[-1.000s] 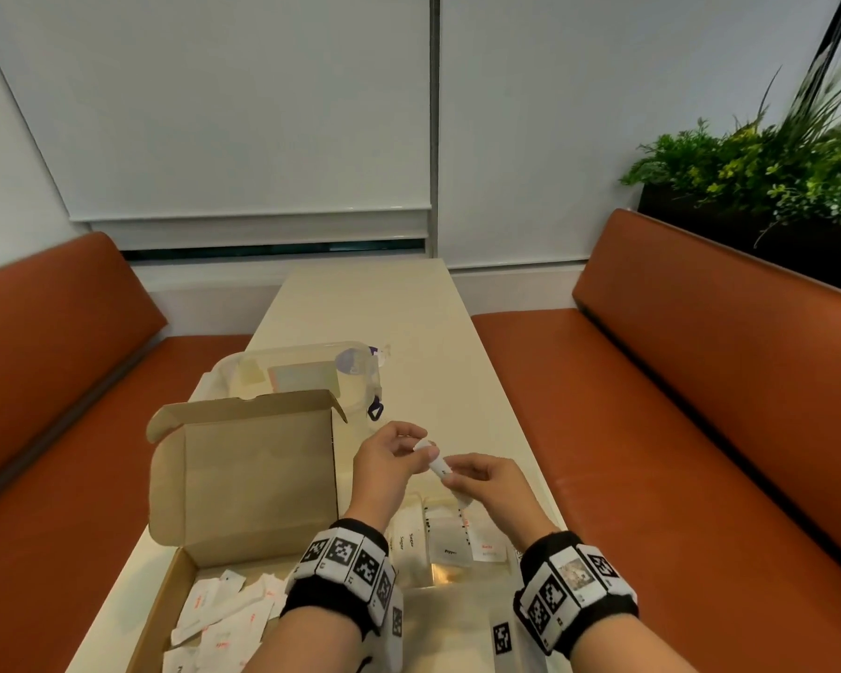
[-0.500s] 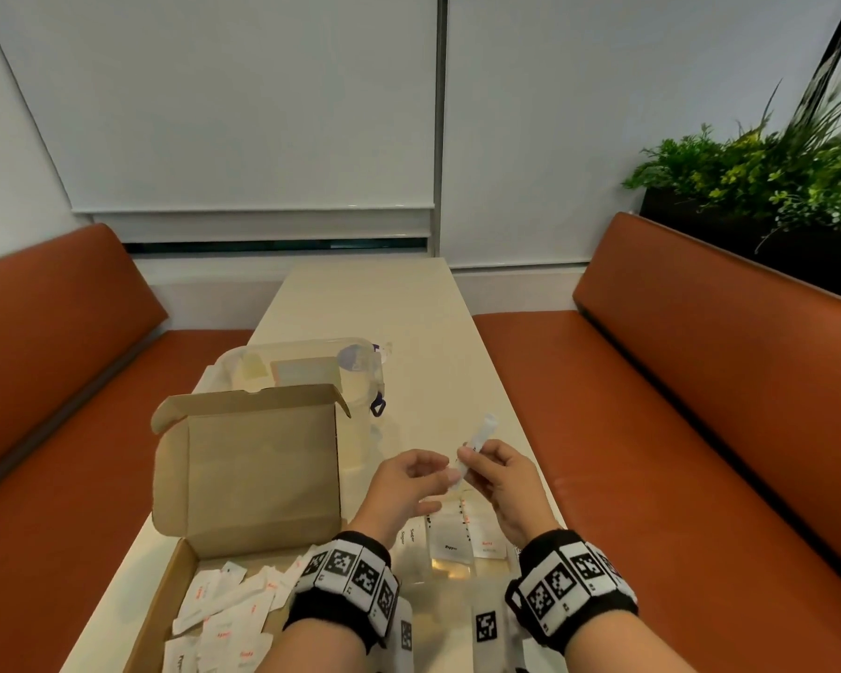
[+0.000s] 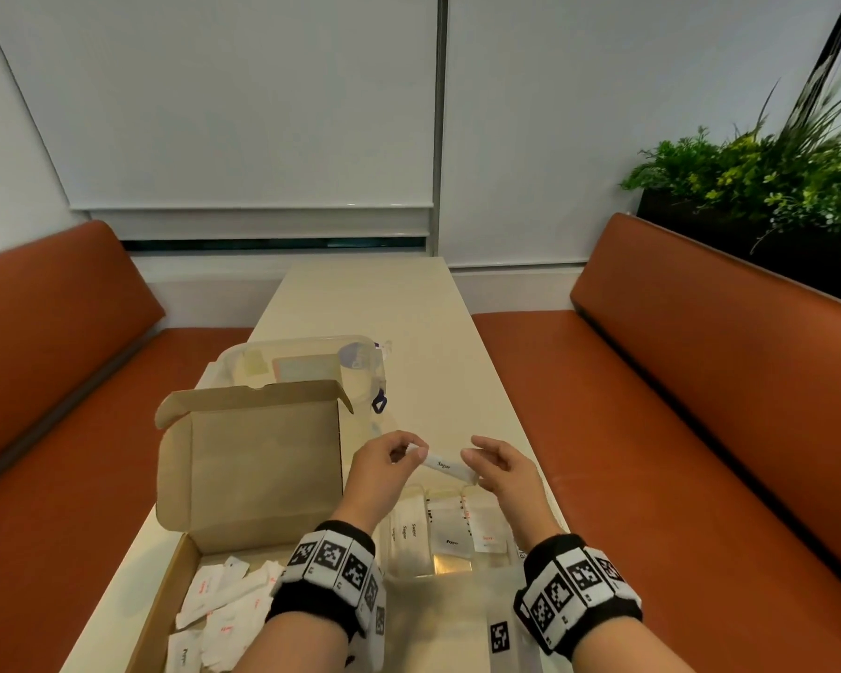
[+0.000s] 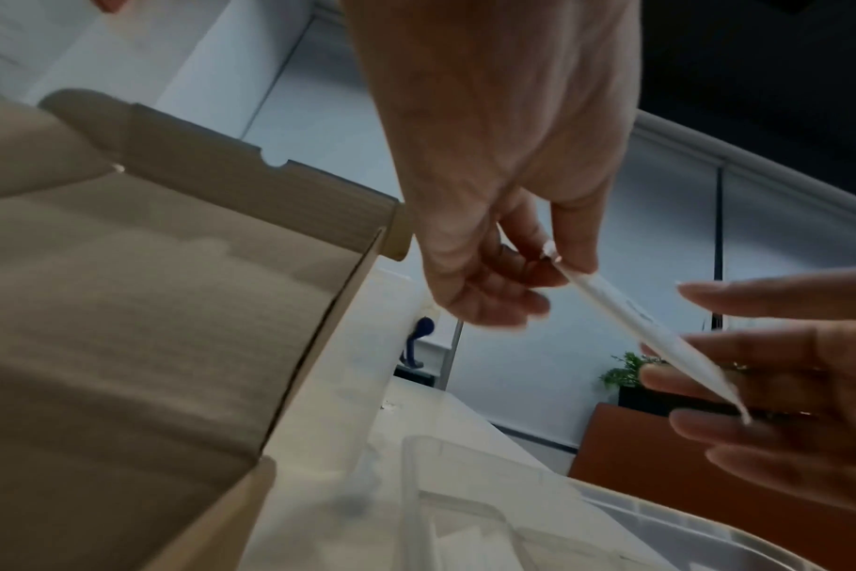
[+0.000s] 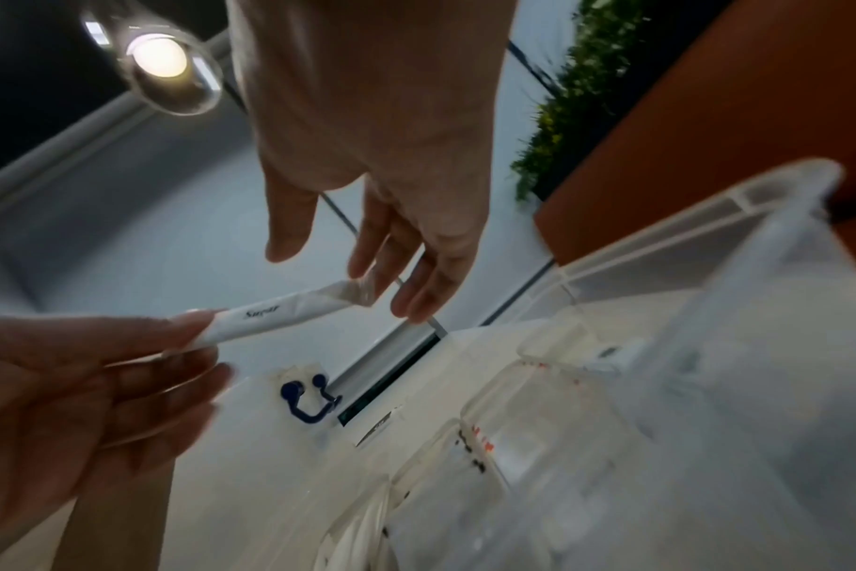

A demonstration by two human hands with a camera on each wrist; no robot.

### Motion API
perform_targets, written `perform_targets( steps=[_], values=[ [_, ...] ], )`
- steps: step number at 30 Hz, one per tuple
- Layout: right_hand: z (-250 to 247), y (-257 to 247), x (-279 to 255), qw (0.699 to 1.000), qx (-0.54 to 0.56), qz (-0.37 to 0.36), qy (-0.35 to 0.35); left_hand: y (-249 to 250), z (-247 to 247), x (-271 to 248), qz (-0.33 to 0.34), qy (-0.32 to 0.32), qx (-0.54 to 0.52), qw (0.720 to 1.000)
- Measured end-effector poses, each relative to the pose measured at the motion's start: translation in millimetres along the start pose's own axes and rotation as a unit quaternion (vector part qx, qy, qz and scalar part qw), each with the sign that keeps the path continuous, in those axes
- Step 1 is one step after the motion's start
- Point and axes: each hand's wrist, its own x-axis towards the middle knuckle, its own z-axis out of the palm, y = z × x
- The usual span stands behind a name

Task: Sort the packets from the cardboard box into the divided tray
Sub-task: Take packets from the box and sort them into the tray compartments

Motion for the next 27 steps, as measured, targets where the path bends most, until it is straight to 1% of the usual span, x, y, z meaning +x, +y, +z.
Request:
perform_targets(
  steps=[3, 5, 7, 9, 10, 12, 14, 16, 18, 21, 23, 25, 27],
  values=[
    [7, -10, -1, 0.992, -0.102, -0.025, -0.072, -2, -1, -3, -0.033, -0.020, -0.095, 0.995],
    [11, -13, -1, 0.984, -0.143, -0.018, -0.101, -5, -1, -3, -0.050, -0.002, -0.158, 0.986],
    [15, -11, -3, 0.980, -0.164, -0.002, -0.112, -10, -1, -3, -0.055, 0.018, -0.175, 0.983],
    [20, -7, -4, 0.972, -0.198, 0.023, -0.122, -19, 1, -3, -0.059, 0.031, -0.153, 0.986],
    [23, -4, -5, 0.968, -0.215, 0.039, -0.126, -24, 2, -4, -0.061, 0.043, -0.123, 0.990],
    [30, 3, -7, 0.962, -0.232, 0.074, -0.123, -36, 4, -6, -0.074, 0.076, -0.028, 0.994],
    [39, 11, -10, 0.961, -0.234, 0.095, -0.115, -46, 5, -7, -0.094, 0.098, 0.066, 0.989],
    [49, 18, -12, 0.962, -0.231, 0.099, -0.108, -54, 4, -8, -0.118, 0.094, 0.127, 0.980],
    [60, 23, -13, 0.960, -0.237, 0.100, -0.109, -58, 3, -8, -0.147, 0.067, 0.168, 0.972],
    [73, 30, -15, 0.947, -0.283, 0.100, -0.117, -64, 3, -8, -0.188, 0.050, 0.163, 0.967],
    [79, 33, -15, 0.937, -0.315, 0.095, -0.121, -66, 2, -8, -0.198, 0.047, 0.150, 0.967],
    [81, 32, -12, 0.923, -0.357, 0.075, -0.125, -66, 3, -8, -0.200, 0.045, 0.149, 0.967],
    [81, 31, -9, 0.903, -0.405, 0.040, -0.138, -65, 3, -7, -0.200, 0.044, 0.153, 0.967]
  ],
)
